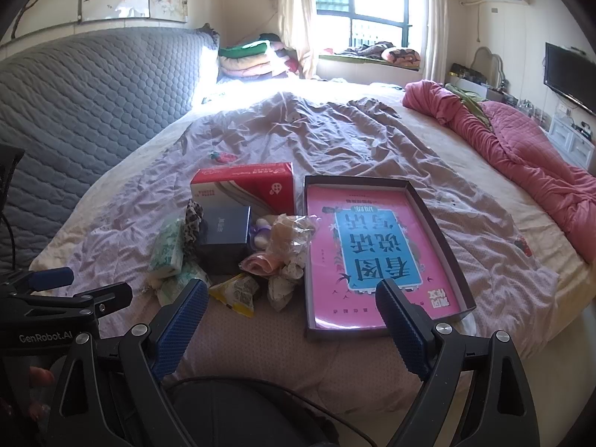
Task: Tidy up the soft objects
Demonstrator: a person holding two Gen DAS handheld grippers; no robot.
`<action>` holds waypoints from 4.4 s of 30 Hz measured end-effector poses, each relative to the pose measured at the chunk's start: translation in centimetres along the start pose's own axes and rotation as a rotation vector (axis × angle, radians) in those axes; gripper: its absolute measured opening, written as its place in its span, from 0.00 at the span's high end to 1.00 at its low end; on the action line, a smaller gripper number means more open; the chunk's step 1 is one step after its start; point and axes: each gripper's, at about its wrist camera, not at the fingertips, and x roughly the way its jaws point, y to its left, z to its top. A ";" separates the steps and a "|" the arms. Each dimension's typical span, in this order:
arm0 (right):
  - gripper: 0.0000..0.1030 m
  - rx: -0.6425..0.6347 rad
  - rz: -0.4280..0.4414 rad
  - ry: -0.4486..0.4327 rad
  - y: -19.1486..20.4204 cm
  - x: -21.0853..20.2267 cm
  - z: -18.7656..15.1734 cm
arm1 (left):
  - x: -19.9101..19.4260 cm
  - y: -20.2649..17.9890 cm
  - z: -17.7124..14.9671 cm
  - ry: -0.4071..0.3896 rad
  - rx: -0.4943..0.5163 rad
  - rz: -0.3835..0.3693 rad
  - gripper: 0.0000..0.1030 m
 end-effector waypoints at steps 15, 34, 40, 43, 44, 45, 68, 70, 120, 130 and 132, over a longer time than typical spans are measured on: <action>0.11 -0.001 0.001 0.004 0.1 0.1 -0.1 | 0.2 0.2 -0.2 0.004 -0.001 0.000 0.02; 0.11 -0.009 0.012 0.035 0.2 1.9 -0.2 | 2.1 1.0 0.1 0.042 -0.035 -0.032 0.02; 0.11 -0.008 0.007 0.065 0.0 3.5 -0.1 | 4.1 3.1 1.1 0.076 -0.115 -0.097 0.02; 0.11 -0.013 0.007 0.076 -0.1 4.4 0.1 | 5.4 4.4 1.9 0.099 -0.167 -0.129 0.02; 0.11 -0.014 0.009 0.082 -0.2 4.8 0.2 | 5.8 4.6 2.2 0.107 -0.177 -0.135 0.02; 0.11 -0.016 0.010 0.088 -0.2 5.3 0.3 | 6.3 4.8 2.5 0.112 -0.186 -0.140 0.02; 0.11 0.045 0.033 0.199 -2.1 16.7 4.6 | 12.5 4.6 6.0 0.160 -0.188 -0.176 0.15; 0.11 0.046 0.042 0.197 -1.9 17.2 4.8 | 12.8 4.7 6.1 0.167 -0.191 -0.185 0.17; 0.40 0.116 0.045 -0.016 -7.7 7.0 6.2 | 5.6 -2.1 9.6 0.004 -0.050 -0.343 0.53; 0.40 0.179 -0.055 -0.017 -12.8 6.5 5.5 | 7.0 -9.7 10.0 0.034 0.099 -0.364 0.53; 0.40 0.178 -0.074 -0.002 -13.4 6.9 5.1 | 7.4 -11.2 10.0 0.048 0.133 -0.369 0.53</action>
